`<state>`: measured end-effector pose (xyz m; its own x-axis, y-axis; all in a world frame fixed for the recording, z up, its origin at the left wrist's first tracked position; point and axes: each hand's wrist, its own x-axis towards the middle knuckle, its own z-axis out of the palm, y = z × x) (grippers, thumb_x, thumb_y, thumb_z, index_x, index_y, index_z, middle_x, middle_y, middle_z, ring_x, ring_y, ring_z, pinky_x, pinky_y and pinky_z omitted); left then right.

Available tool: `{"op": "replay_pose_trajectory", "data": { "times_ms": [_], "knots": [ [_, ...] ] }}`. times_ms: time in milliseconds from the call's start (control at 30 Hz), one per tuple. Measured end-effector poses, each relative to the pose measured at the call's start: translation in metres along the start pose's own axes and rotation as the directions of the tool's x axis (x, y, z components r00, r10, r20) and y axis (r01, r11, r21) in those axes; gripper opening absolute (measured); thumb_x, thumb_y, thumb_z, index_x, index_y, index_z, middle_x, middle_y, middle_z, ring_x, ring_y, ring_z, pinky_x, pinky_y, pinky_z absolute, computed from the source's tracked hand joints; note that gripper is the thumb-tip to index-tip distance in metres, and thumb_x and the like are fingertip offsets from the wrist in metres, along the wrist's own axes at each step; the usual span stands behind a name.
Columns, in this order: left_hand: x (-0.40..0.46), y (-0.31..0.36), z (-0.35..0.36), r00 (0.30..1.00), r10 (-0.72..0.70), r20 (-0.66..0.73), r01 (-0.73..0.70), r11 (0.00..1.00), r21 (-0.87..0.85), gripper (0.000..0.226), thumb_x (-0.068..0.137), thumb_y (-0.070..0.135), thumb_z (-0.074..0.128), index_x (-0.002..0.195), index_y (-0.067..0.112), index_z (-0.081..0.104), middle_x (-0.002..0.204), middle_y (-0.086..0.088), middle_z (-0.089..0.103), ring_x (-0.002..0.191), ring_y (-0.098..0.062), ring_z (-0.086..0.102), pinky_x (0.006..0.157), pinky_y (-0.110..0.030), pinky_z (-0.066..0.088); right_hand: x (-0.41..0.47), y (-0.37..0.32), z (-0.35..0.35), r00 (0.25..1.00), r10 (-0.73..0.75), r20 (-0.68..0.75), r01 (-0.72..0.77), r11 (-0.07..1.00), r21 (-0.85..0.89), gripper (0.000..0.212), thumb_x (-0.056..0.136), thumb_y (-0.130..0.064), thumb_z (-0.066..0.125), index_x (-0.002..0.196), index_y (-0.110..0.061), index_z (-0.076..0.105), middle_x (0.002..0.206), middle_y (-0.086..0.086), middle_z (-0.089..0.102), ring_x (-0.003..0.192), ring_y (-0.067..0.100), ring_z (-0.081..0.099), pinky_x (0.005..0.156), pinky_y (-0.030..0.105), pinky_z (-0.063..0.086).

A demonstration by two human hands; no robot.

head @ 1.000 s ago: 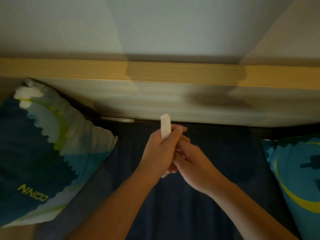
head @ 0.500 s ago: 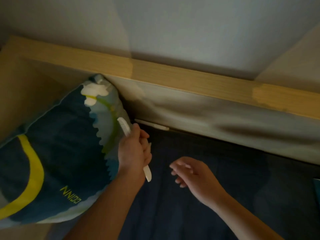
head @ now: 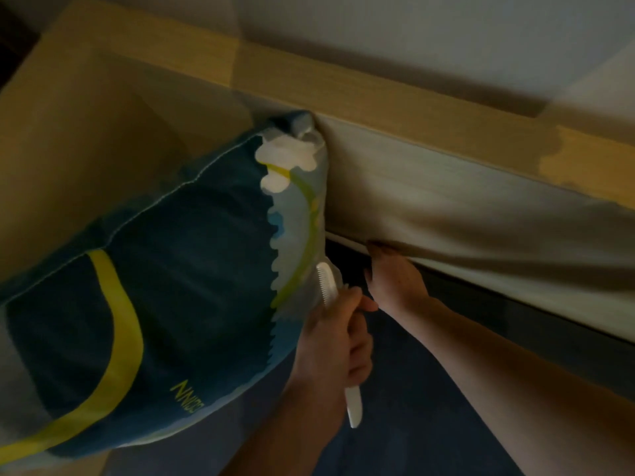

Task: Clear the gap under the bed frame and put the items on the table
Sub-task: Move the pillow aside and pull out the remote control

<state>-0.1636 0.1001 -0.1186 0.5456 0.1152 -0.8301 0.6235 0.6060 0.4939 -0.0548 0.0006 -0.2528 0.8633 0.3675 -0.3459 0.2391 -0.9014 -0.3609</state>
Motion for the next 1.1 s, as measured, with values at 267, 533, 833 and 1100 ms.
{"op": "replay_pose_trajectory", "data": {
  "times_ms": [267,533,833,1100],
  "knots": [
    [0.018,-0.01,-0.009,0.996,-0.086,-0.009,0.086,0.996,0.014,0.015,0.092,0.018,0.054,0.081,0.014,0.063,0.054,0.001,0.023,0.04,-0.01,0.016,0.038,-0.019,0.011,0.005,-0.003,0.013,0.995,-0.061,0.084,0.085,0.94,-0.332,0.046,0.096,-0.011,0.053,0.141,-0.005,0.046,0.128,0.015,0.056,0.115,0.035,0.057,0.085,0.042,0.052],
    [0.022,-0.015,-0.013,0.998,-0.057,-0.036,0.059,0.996,0.067,0.016,0.091,0.016,0.053,0.082,0.015,0.066,0.053,0.0,0.029,0.04,-0.011,0.021,0.036,-0.018,0.017,-0.006,0.0,0.014,0.935,0.353,-0.042,-0.347,0.931,0.109,0.02,0.097,-0.019,0.056,0.112,-0.009,0.064,0.114,0.014,0.066,0.107,0.033,0.062,0.081,0.04,0.054],
    [0.027,-0.017,-0.008,0.995,-0.096,0.0,0.095,0.991,0.093,0.016,0.093,0.013,0.049,0.085,0.01,0.063,0.049,0.0,0.034,0.034,-0.01,0.026,0.037,-0.015,0.016,0.019,0.02,0.007,0.788,0.56,0.256,-0.615,0.74,0.274,0.053,0.096,-0.06,0.044,0.094,-0.016,0.074,0.082,0.006,0.063,0.087,0.032,0.065,0.061,0.03,0.037],
    [0.031,-0.029,-0.01,0.993,-0.111,0.046,0.103,0.984,0.148,0.01,0.092,0.011,0.056,0.082,0.012,0.056,0.046,0.001,0.036,0.033,-0.009,0.028,0.036,-0.014,0.019,0.021,0.028,0.008,0.82,0.513,0.254,-0.565,0.795,0.218,0.048,0.086,-0.063,0.059,0.074,-0.018,0.068,0.068,0.006,0.069,0.057,0.027,0.07,0.061,0.042,0.064]
  ]
}}
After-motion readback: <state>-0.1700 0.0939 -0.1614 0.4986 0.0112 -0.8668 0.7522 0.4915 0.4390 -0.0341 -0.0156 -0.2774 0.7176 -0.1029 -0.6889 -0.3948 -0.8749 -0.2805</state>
